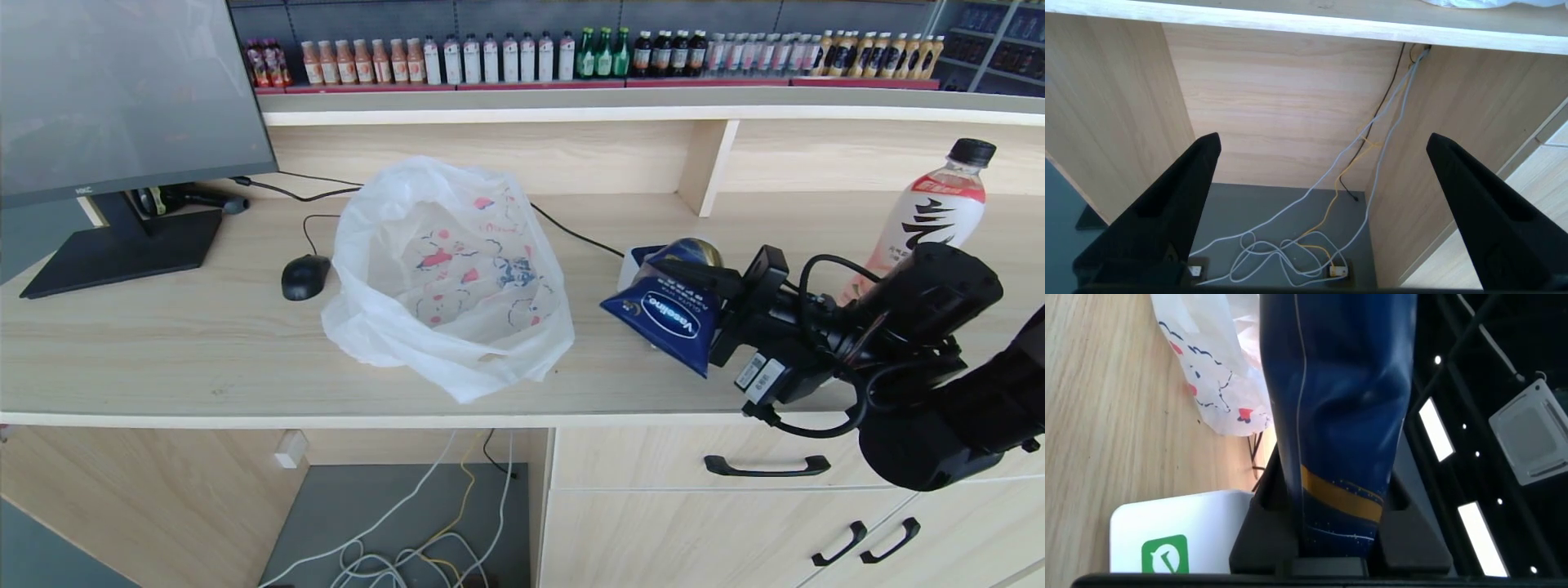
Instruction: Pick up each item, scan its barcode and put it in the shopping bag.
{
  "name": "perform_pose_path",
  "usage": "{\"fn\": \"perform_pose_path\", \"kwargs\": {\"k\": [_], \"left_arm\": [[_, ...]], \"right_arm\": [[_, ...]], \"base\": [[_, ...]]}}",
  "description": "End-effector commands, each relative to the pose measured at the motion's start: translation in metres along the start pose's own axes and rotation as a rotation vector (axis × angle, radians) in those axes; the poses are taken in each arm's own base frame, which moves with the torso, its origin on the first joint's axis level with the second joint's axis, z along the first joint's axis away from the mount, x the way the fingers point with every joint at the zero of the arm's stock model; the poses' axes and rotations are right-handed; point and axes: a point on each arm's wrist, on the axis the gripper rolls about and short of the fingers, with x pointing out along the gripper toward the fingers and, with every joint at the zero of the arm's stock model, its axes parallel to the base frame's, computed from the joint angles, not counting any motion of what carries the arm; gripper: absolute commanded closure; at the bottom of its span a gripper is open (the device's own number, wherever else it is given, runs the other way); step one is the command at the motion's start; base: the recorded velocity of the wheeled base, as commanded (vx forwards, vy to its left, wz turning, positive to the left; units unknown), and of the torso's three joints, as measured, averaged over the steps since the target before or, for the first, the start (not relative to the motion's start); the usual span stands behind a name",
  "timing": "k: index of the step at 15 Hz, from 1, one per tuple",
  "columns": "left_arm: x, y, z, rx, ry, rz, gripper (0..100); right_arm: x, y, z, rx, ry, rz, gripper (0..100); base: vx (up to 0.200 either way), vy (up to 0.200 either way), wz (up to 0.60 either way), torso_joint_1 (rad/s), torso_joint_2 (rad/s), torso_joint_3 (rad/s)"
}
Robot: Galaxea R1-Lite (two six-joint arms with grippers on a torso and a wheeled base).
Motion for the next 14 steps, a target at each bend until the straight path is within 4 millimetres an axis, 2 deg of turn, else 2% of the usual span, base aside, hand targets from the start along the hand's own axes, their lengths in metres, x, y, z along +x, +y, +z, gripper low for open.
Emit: {"fn": "perform_pose_path", "kwargs": {"k": [1,14], "left_arm": [[0.0000,0.0000,0.0000,0.000,0.000,0.000,0],[0.0000,0.0000,0.0000,0.000,0.000,0.000,0]], "right_arm": [[-0.0001,0.0025,-0.0012,0.003,0.002,0.004,100],[-0.0002,0.0014,-0.0009,0.007,0.001,0.002,100]], "base": [[0.000,0.000,0.00,0.000,0.00,0.000],[0.000,0.000,0.00,0.000,0.00,0.000]]}}
